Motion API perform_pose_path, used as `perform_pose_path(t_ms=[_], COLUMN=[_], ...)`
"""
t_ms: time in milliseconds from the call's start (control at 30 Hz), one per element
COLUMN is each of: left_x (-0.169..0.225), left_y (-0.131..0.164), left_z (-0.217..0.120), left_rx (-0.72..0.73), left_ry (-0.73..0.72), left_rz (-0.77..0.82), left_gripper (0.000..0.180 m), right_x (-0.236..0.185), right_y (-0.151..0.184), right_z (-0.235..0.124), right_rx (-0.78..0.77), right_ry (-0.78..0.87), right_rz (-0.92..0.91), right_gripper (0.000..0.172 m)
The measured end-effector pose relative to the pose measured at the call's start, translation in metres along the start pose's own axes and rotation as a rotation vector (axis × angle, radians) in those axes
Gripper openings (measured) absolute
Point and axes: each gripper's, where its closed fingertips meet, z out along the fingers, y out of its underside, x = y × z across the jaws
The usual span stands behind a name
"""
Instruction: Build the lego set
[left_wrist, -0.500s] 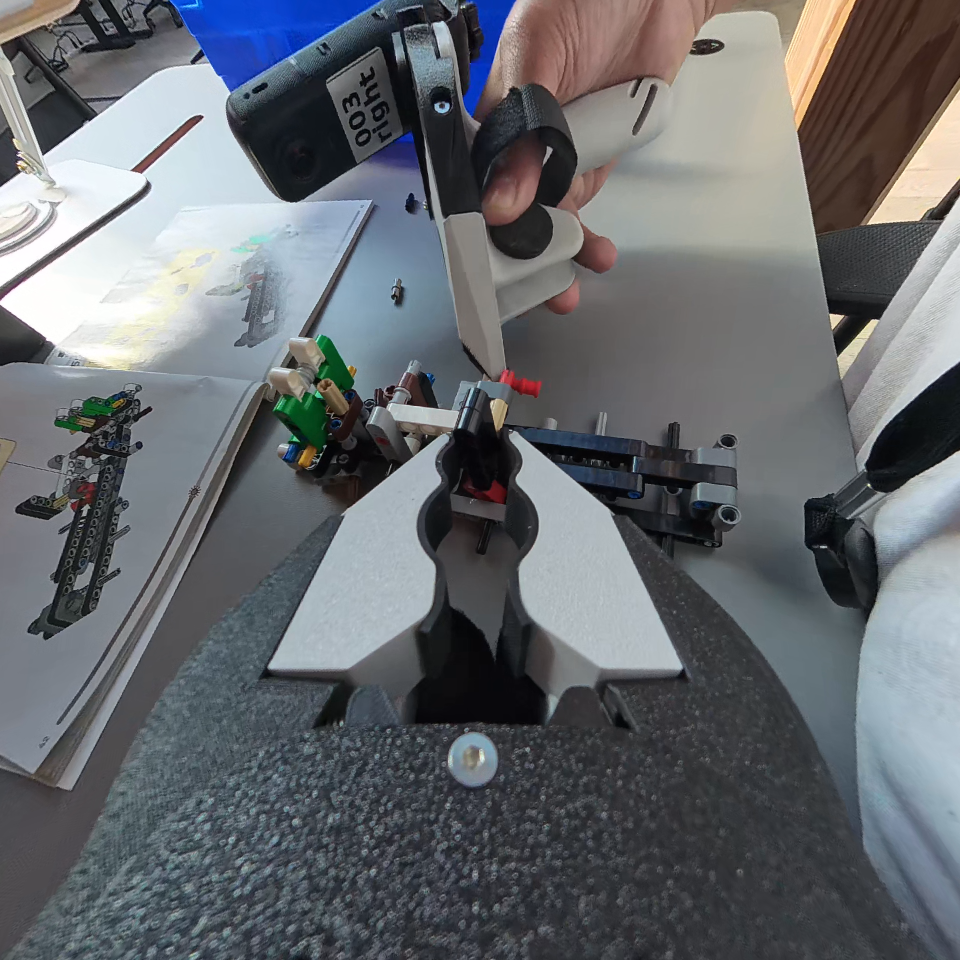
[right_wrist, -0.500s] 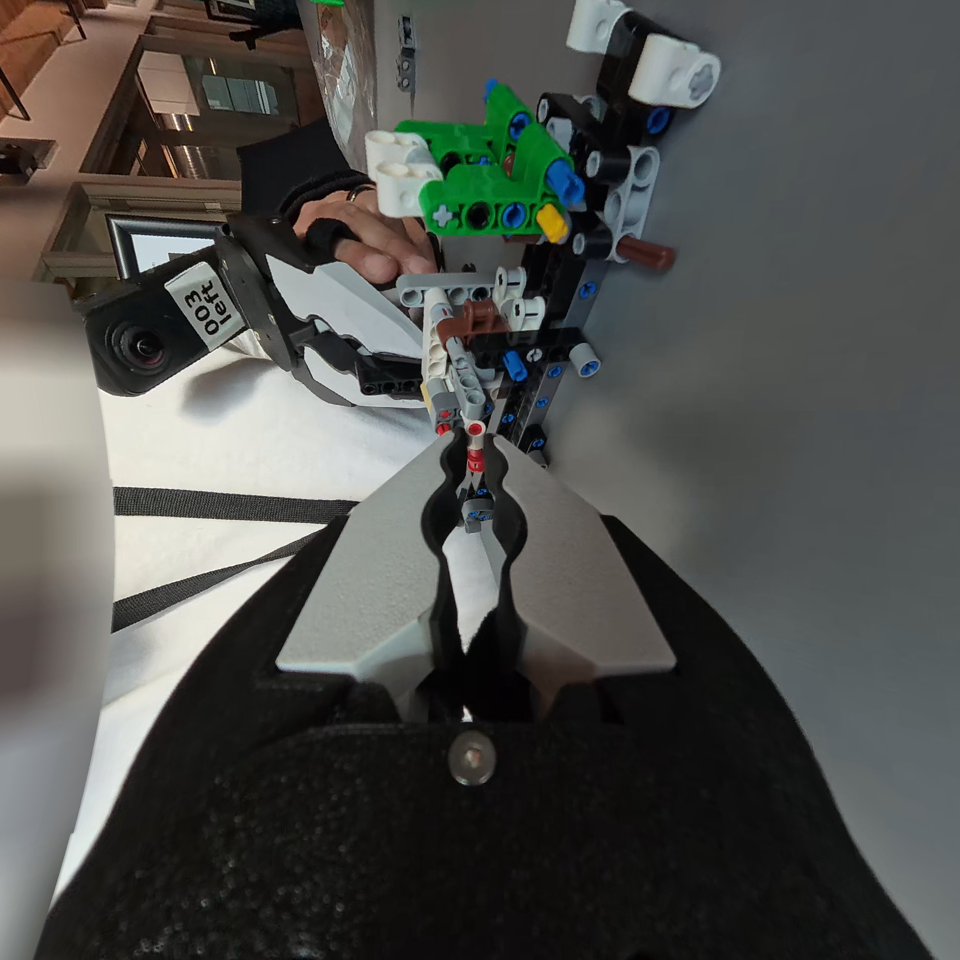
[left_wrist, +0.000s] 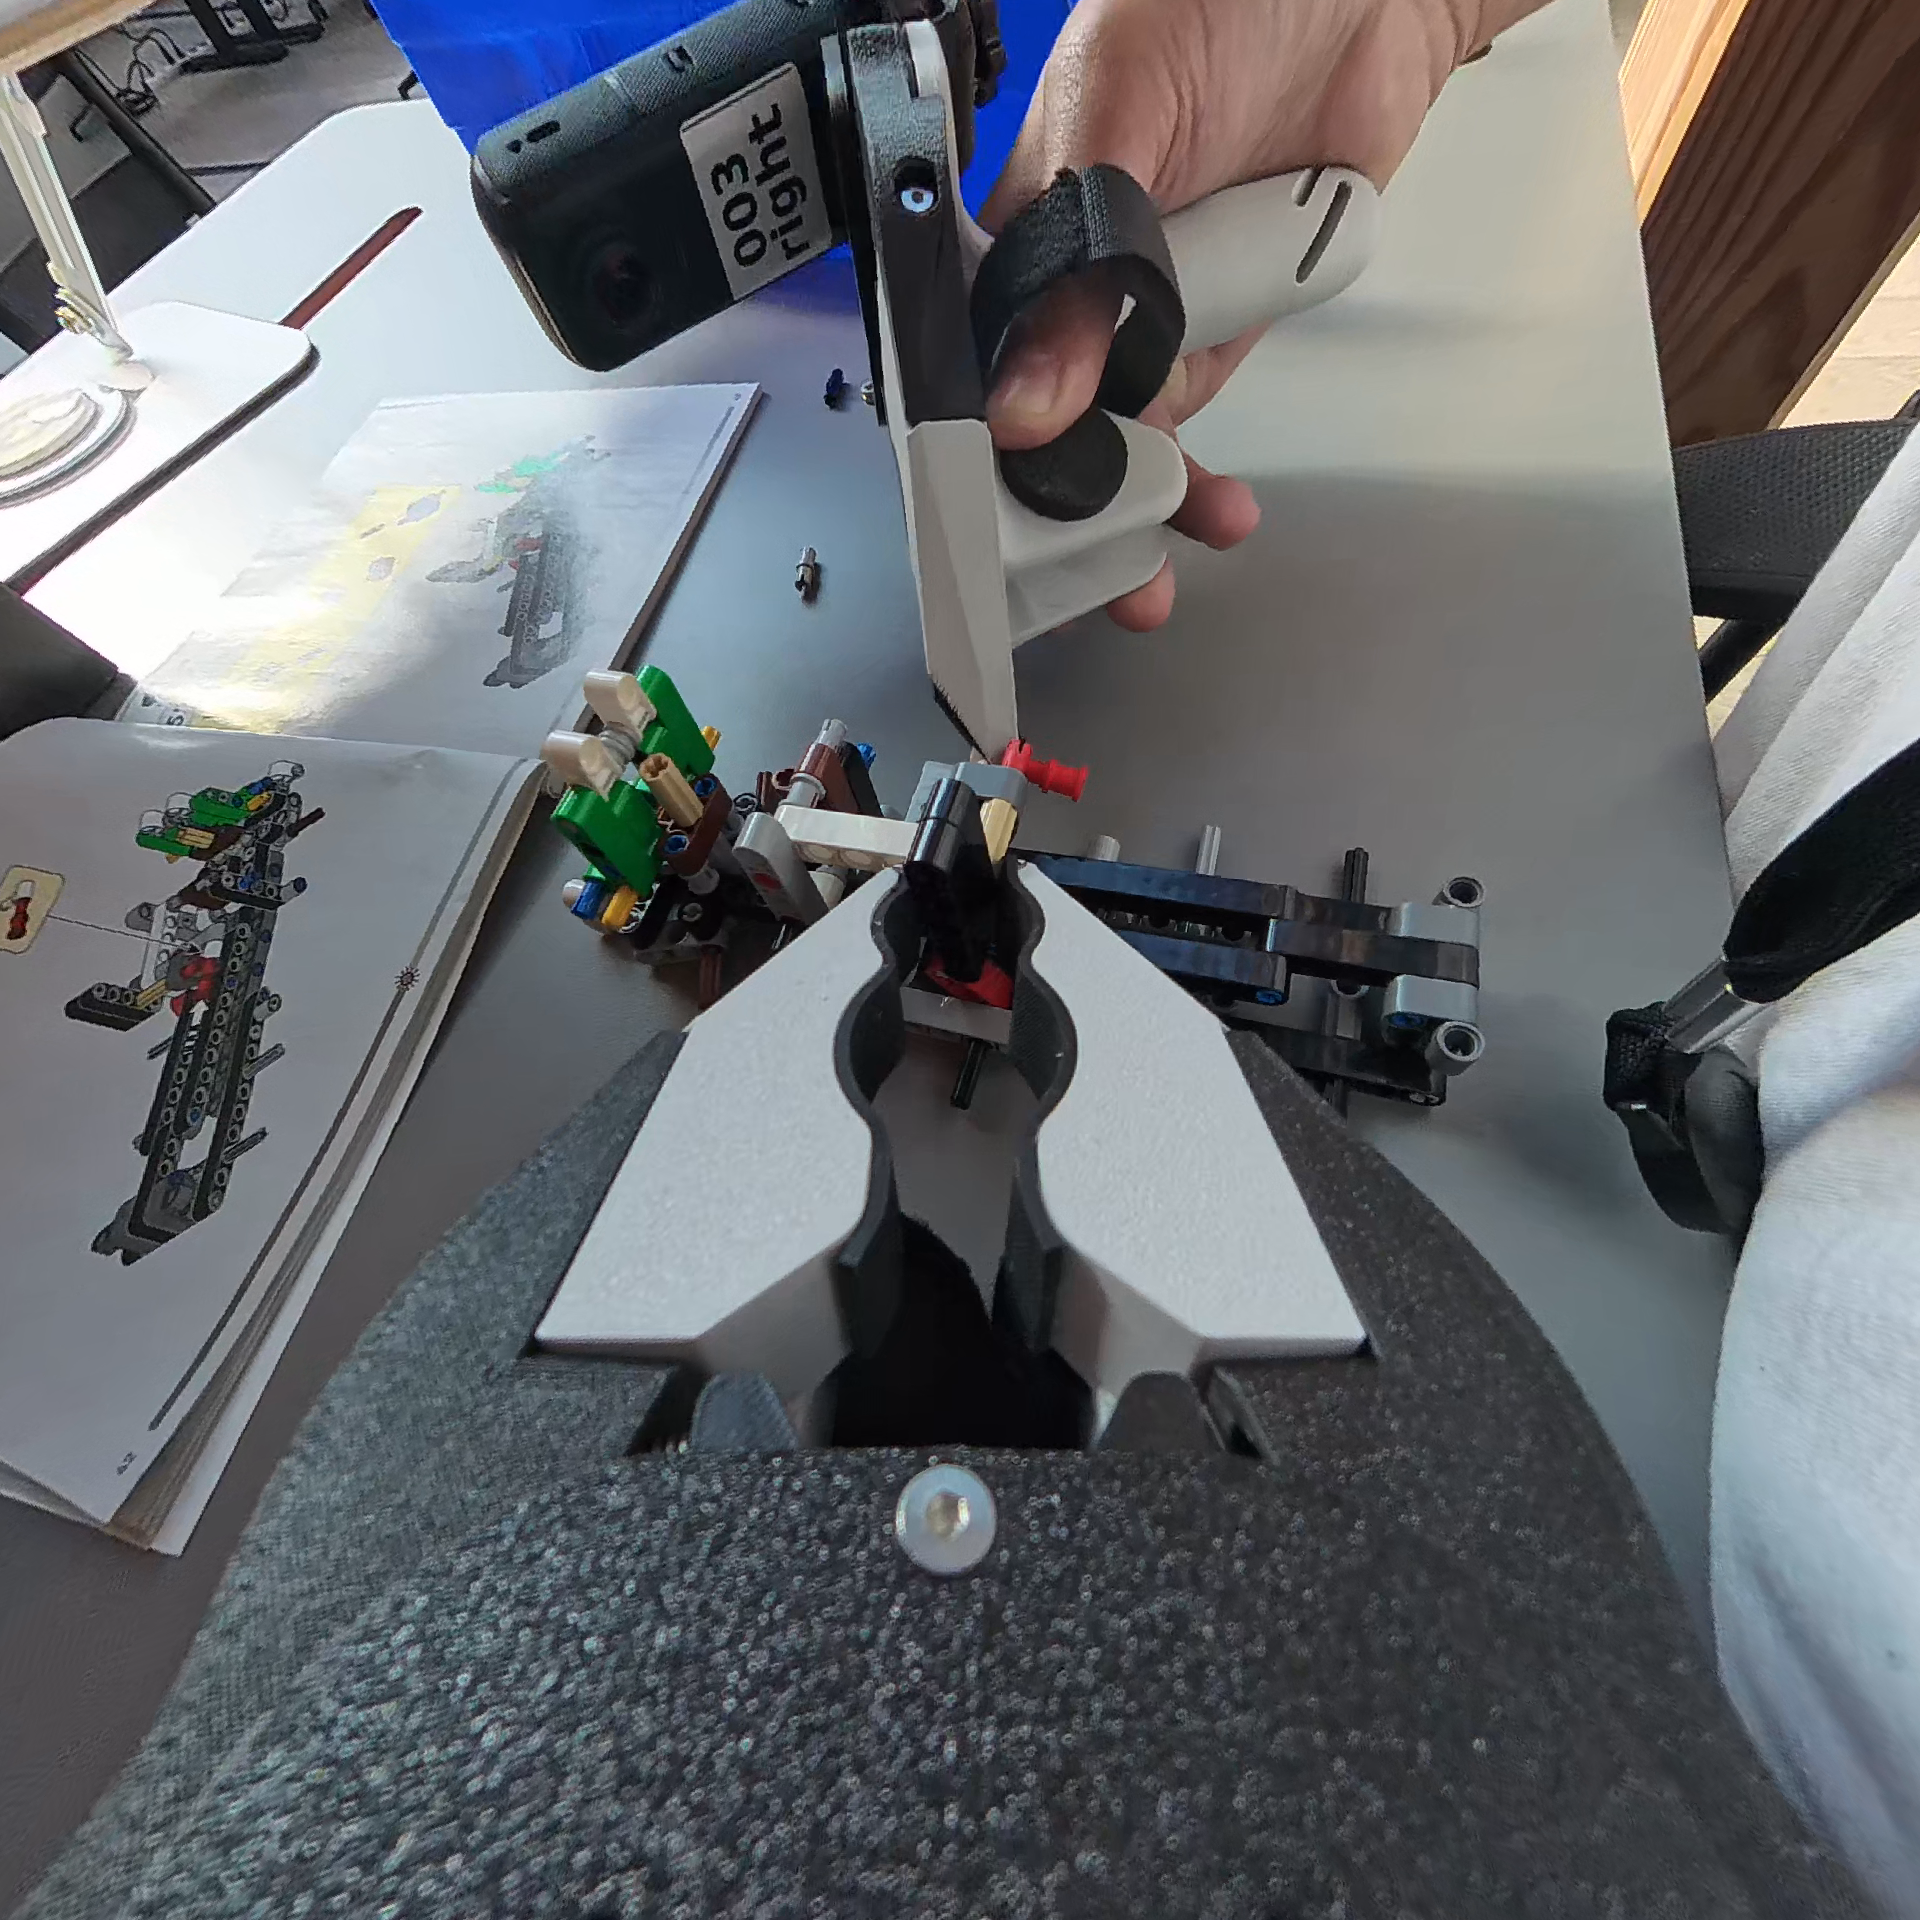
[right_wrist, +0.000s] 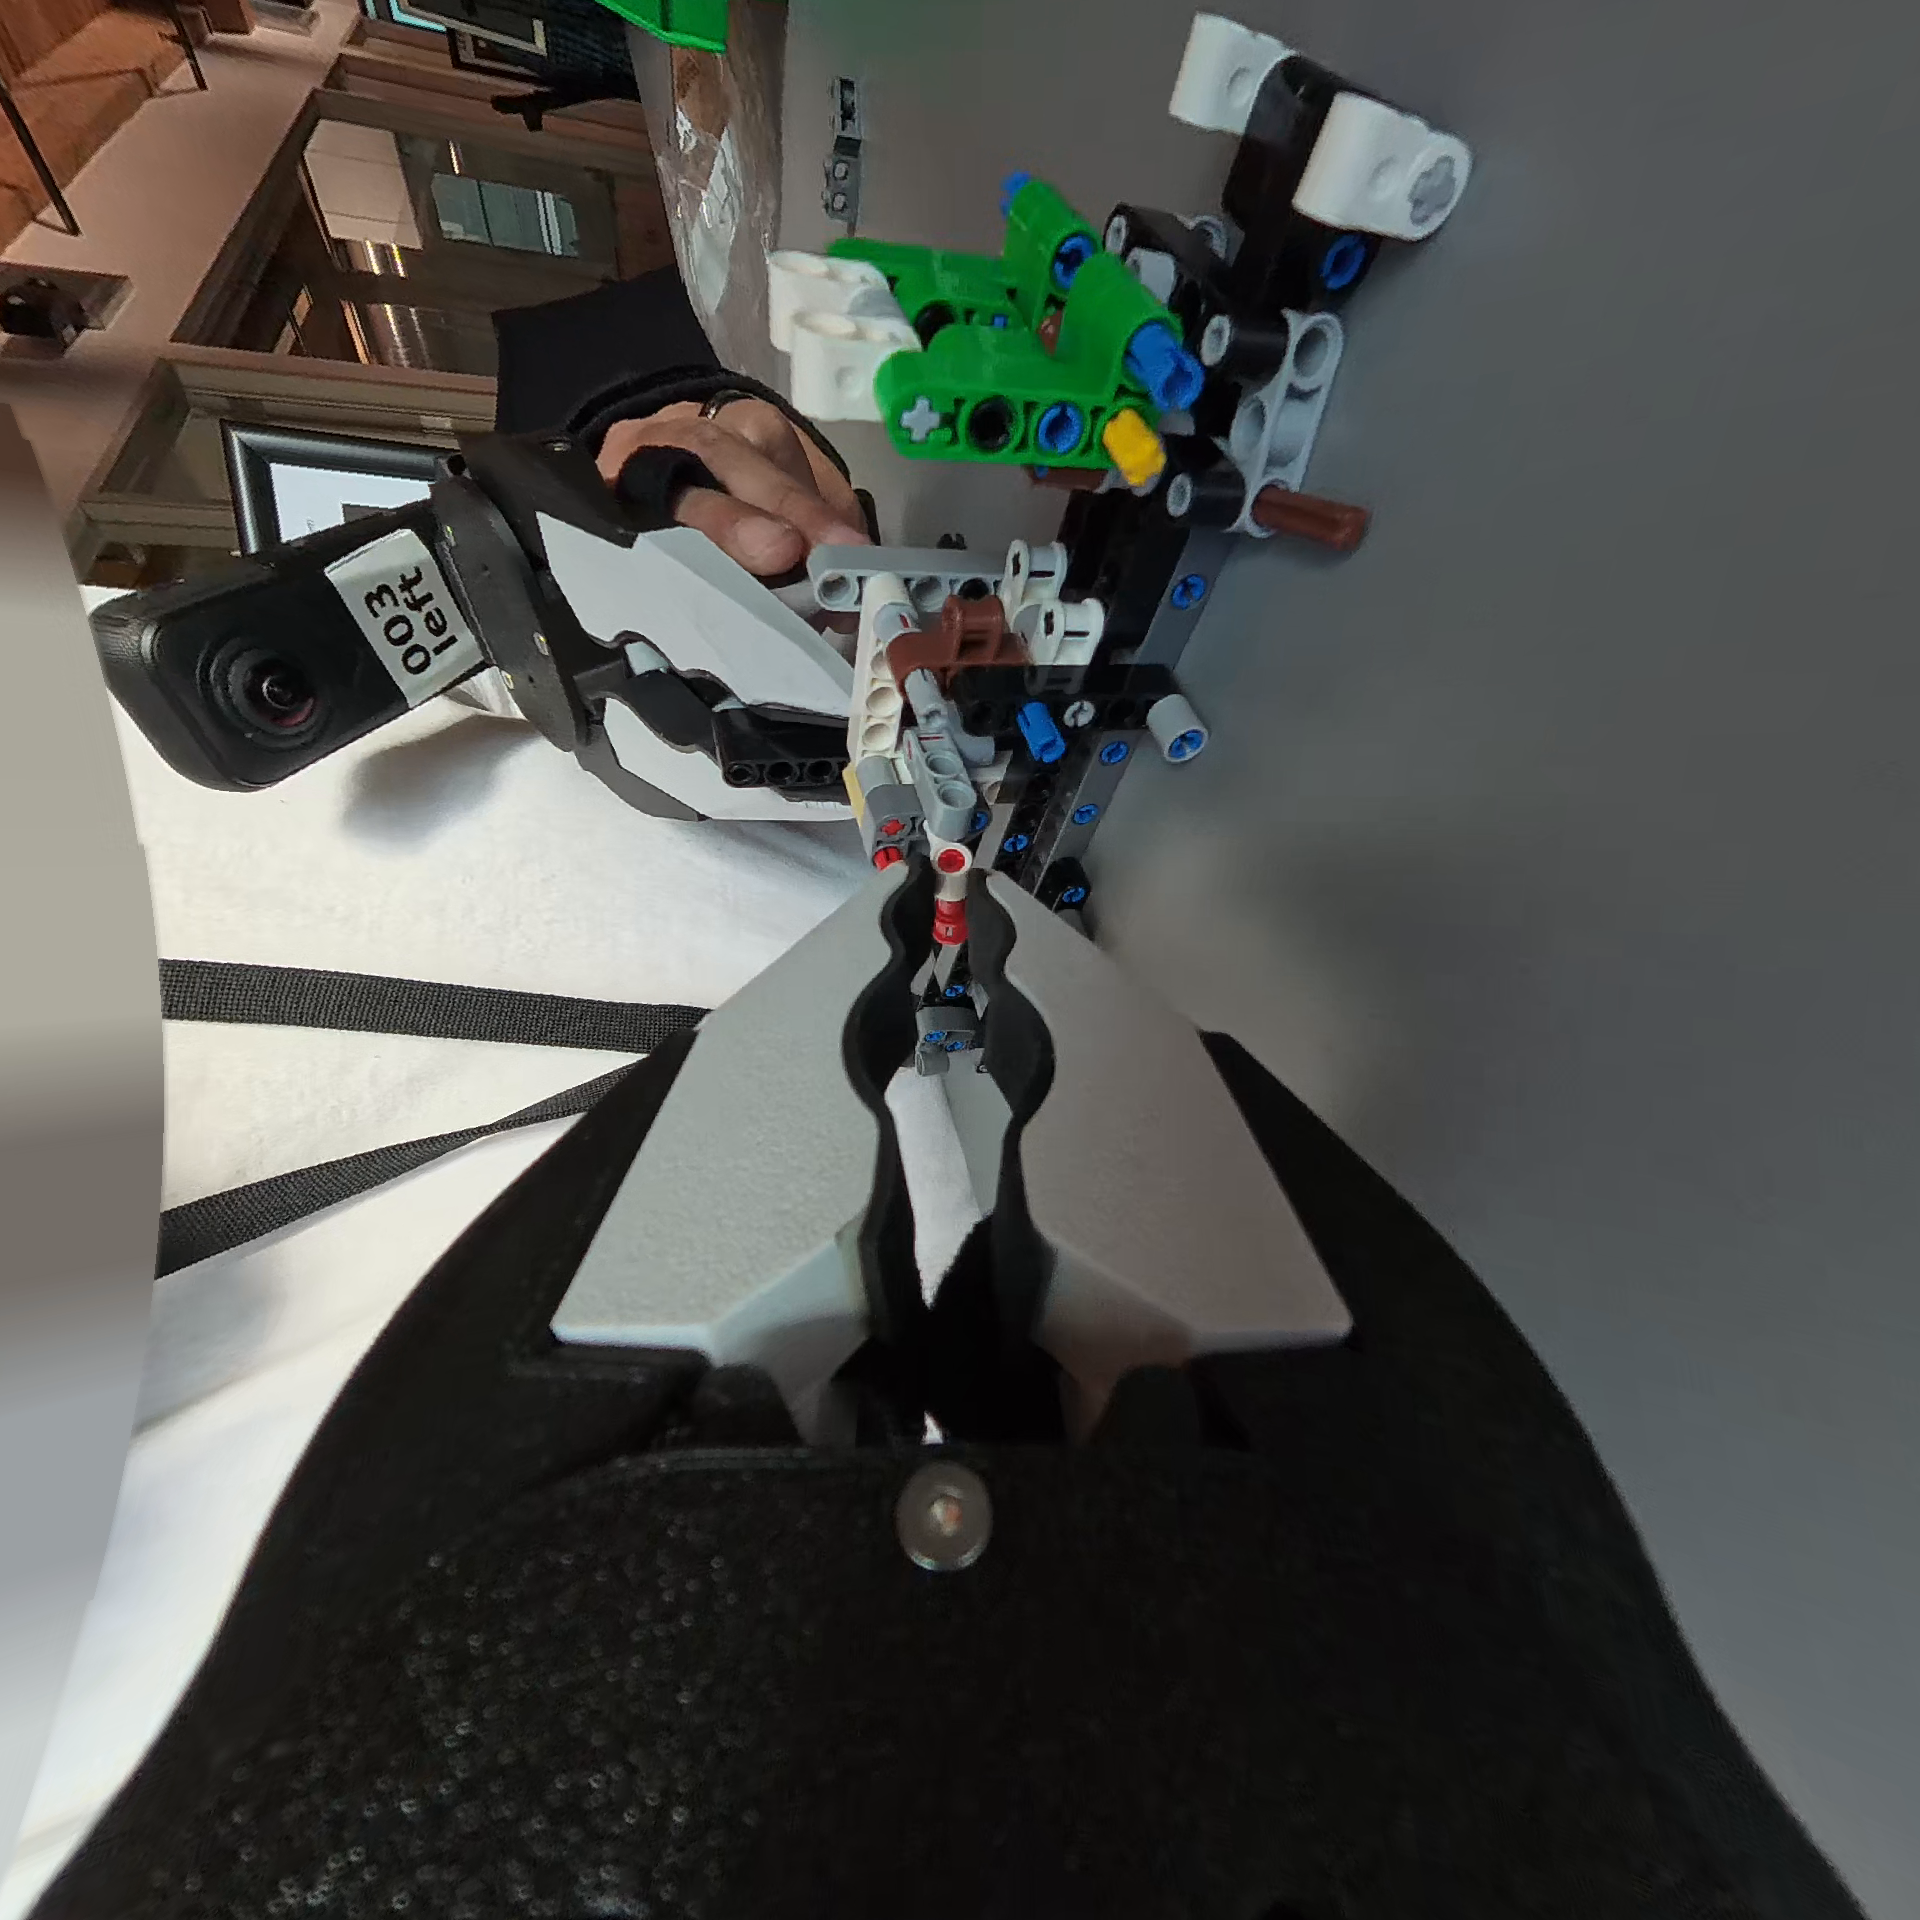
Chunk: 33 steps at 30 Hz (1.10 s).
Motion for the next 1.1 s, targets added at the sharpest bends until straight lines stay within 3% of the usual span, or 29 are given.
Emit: perform_pose_path(t_ms=[300,567,867,1100], left_x=[0.0002,0.0016,0.0012,0.0020], left_y=[0.0001,-0.0004,0.0006,0.0001], left_z=[0.0000,0.0002,-0.0008,-0.0002], left_rx=[-0.024,-0.040,-0.046,-0.085], left_ry=[-0.013,-0.017,-0.035,-0.028], left_rz=[0.057,0.107,0.129,0.198], left_gripper=[0.012,0.012,0.012,0.012], right_x=[0.0004,0.0021,-0.0004,0.0006], right_y=[0.0004,0.0008,0.0016,0.0032], right_z=[0.0005,-0.0013,0.0010,-0.0014], right_rx=[-0.048,-0.104,-0.086,-0.227], right_ry=[-0.018,0.153,-0.044,0.119], right_rz=[0.087,-0.091,0.203,0.129], right_gripper=[0.004,0.004,0.004,0.004])
